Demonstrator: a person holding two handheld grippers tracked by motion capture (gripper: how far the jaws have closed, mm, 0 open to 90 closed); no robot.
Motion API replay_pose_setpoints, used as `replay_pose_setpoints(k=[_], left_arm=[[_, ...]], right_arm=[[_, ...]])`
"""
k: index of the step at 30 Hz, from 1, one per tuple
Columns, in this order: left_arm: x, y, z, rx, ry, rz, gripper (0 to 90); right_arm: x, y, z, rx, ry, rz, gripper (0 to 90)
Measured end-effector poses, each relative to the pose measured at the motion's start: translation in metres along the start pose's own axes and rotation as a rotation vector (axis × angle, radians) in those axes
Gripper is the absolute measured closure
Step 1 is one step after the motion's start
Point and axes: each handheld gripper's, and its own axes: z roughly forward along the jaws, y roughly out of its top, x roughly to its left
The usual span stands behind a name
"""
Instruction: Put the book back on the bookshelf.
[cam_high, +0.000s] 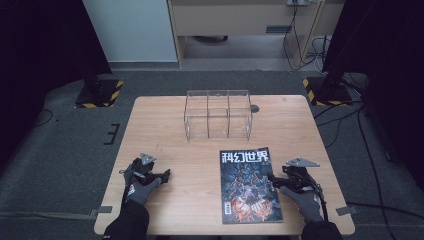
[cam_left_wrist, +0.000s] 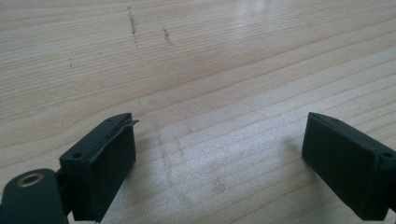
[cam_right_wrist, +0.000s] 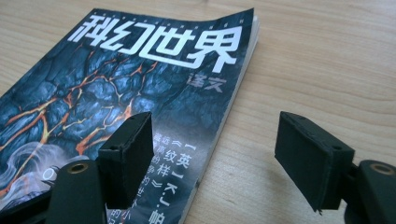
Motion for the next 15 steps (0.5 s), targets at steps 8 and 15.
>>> replay_pose_setpoints(k=[8,15], left_arm=[[-0.0003,0.0001,0.0002,-0.001,0.0,0.0,9.0],[-0.0015,0.0007,-0.0008,-0.002,-0.001,0.003,10.9]], right_arm=[[0.001,-0.002,0.003,0.012,0.026,0.015,27.4],[0.0026,-0.0042,0.0054,0.026,0.038,0.022,27.8]])
